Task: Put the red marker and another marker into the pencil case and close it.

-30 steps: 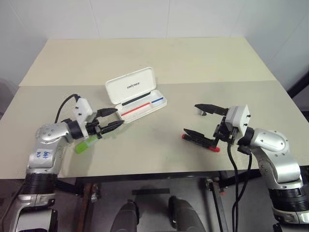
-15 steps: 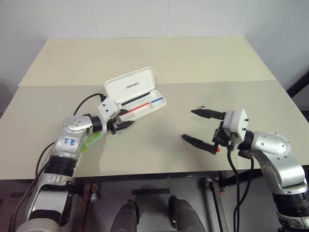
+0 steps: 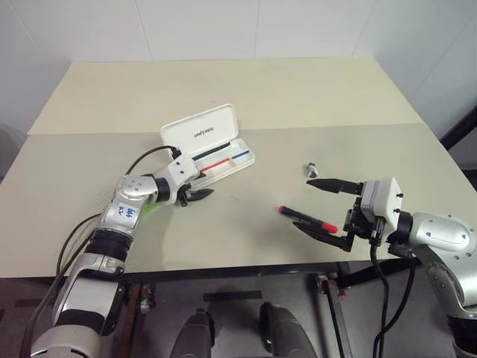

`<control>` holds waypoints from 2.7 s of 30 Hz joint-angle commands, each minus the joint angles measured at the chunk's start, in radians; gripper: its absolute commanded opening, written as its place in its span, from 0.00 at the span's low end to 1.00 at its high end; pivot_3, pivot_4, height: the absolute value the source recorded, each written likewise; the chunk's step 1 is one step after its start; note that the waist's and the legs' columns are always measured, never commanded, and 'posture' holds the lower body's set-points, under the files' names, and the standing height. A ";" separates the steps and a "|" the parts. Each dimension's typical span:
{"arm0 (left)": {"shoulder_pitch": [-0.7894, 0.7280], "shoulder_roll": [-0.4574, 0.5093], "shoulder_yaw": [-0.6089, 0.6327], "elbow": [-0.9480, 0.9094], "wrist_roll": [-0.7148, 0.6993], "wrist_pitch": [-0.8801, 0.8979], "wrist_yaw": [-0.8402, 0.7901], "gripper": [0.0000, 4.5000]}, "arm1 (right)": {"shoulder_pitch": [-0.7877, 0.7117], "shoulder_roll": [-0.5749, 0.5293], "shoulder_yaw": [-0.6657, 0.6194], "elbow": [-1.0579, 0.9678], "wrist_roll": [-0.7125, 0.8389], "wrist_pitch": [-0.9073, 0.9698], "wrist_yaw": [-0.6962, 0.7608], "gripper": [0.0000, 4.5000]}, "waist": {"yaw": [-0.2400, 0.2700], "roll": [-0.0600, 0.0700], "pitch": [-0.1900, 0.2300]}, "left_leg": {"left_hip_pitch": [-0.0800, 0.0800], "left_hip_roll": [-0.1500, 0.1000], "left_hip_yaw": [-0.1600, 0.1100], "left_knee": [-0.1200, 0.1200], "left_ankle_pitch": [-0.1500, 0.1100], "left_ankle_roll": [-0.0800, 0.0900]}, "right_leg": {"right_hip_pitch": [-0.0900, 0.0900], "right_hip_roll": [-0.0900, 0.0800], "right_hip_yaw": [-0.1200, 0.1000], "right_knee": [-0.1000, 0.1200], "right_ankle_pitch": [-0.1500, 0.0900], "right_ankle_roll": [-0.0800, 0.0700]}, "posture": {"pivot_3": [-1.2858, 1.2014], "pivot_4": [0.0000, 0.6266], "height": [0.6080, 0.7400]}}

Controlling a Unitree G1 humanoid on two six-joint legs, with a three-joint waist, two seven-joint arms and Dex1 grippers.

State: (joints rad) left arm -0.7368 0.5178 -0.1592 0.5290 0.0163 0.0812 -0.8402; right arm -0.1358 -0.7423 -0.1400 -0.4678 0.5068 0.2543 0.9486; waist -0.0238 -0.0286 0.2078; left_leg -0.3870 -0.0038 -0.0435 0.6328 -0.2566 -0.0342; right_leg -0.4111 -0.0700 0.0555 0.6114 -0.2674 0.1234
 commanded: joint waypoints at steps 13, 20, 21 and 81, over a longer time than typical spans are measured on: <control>-0.013 -0.012 -0.058 0.056 0.049 0.032 -0.039 0.00 | -0.035 -0.020 -0.074 -0.064 0.039 0.024 -0.052 1.00 | 0.004 0.000 -0.001 | 0.002 0.000 0.000 0.003 0.001 0.001 | 0.003 0.000 0.000 0.000 0.000 0.000 | 0.52 0.24 1.00; 0.036 -0.018 -0.040 -0.013 -0.007 -0.034 -0.130 0.00 | -0.041 -0.013 -0.063 -0.051 0.030 0.017 -0.048 1.00 | 0.006 0.000 -0.001 | 0.002 0.000 0.000 0.001 0.000 0.001 | 0.003 -0.001 0.001 -0.001 0.000 0.001 | 0.52 0.24 1.00; 0.051 -0.015 -0.033 -0.040 -0.034 -0.071 -0.168 0.00 | -0.043 -0.009 -0.056 -0.046 0.026 0.013 -0.048 1.00 | 0.006 0.000 -0.001 | 0.001 0.000 0.000 0.000 -0.001 0.001 | 0.002 -0.001 0.001 -0.001 0.000 0.001 | 0.52 0.24 1.00; 0.272 0.098 0.050 -0.378 -0.288 -0.209 -0.512 0.99 | -0.038 0.047 -0.008 0.046 0.039 0.044 -0.068 1.00 | 0.020 0.000 -0.001 | 0.000 0.001 0.001 0.002 -0.003 0.002 | 0.000 -0.001 0.001 0.000 -0.002 -0.001 | 0.52 0.24 1.00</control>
State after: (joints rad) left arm -0.4673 0.6073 -0.1432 0.2020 -0.2361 -0.1127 -1.3539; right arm -0.1821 -0.6931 -0.1156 -0.4259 0.5205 0.2881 0.8786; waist -0.0034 -0.0290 0.2072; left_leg -0.3875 -0.0030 -0.0424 0.6352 -0.2598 -0.0320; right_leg -0.4110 -0.0706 0.0561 0.6117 -0.2699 0.1228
